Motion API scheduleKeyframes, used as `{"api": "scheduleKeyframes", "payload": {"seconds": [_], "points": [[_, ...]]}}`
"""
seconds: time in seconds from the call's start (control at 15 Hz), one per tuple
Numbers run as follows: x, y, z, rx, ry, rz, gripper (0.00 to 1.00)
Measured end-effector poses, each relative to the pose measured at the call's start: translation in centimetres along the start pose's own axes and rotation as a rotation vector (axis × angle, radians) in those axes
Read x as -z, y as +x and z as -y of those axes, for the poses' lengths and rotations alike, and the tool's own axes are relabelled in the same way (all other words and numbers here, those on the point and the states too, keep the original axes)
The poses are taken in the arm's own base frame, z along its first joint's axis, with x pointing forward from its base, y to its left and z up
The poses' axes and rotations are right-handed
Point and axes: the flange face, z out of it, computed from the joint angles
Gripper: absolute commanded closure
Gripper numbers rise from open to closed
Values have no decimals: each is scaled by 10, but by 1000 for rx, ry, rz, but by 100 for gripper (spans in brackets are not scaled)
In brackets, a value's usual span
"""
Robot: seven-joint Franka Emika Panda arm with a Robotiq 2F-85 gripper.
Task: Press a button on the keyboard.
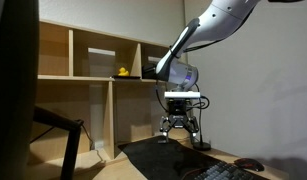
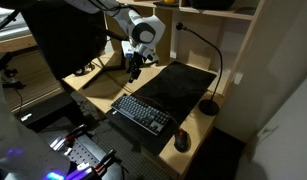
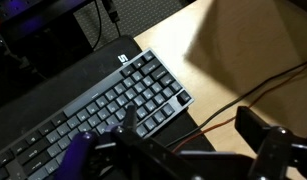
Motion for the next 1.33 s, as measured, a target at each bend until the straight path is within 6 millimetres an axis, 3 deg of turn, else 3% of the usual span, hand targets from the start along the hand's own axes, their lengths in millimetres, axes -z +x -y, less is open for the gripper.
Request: {"api": "scheduleKeyframes", "payload": {"seconds": [0.27, 0.4, 0.6, 0.8, 1.13, 1.33], "points": [[0, 0, 0, 0, 0, 0, 0], [-13, 6, -12, -50, -43, 25, 0], [-57, 13, -67, -132, -132, 103, 0], [-79, -3, -132, -198, -157, 168, 0], [-65, -63, -208, -233, -89, 294, 0], [-64, -80, -218, -237, -80, 316, 0]]}}
